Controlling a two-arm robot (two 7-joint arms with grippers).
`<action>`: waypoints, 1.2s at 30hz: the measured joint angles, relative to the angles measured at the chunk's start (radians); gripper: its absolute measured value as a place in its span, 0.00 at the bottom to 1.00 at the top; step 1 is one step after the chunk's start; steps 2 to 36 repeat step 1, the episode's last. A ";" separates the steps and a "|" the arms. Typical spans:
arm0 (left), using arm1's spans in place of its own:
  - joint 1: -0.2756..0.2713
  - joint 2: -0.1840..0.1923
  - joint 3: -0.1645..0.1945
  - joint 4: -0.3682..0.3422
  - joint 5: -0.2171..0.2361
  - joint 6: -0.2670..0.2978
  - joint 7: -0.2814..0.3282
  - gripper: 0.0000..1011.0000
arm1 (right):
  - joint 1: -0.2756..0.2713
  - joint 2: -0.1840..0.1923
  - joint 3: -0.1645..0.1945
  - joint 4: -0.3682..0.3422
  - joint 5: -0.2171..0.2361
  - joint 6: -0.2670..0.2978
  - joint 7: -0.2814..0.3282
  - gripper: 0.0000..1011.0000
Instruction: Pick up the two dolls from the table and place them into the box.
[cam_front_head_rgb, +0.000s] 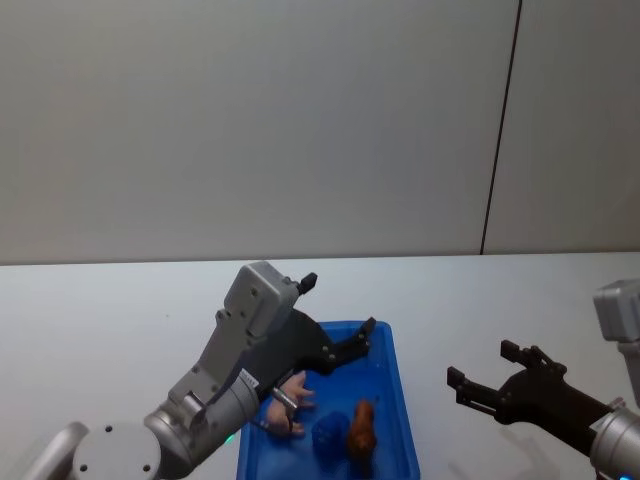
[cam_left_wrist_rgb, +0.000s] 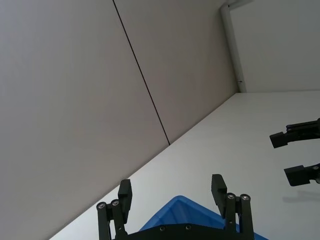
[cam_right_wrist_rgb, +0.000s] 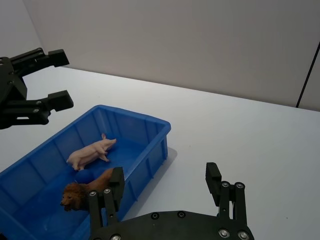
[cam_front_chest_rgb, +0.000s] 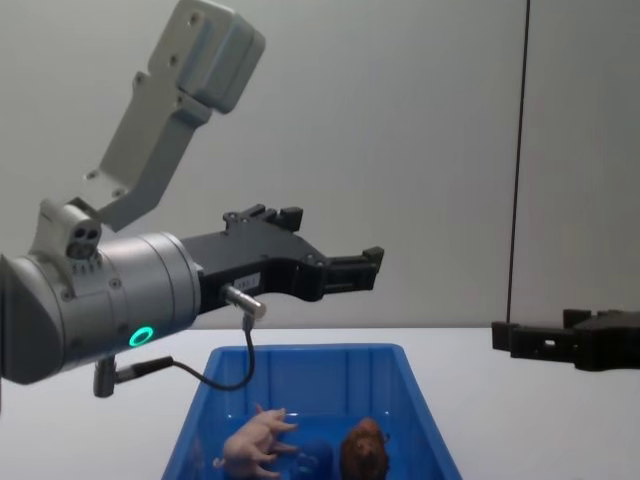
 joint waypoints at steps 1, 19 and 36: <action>0.000 0.001 -0.001 -0.002 0.000 -0.002 -0.002 0.99 | 0.000 0.000 0.000 0.000 0.000 0.000 0.000 0.99; 0.000 0.001 -0.001 -0.002 0.000 -0.002 -0.002 0.99 | 0.000 0.000 0.000 0.000 0.000 0.000 0.000 0.99; 0.000 0.001 -0.001 -0.002 0.000 -0.002 -0.002 0.99 | 0.000 0.000 0.000 0.000 0.000 0.000 0.000 0.99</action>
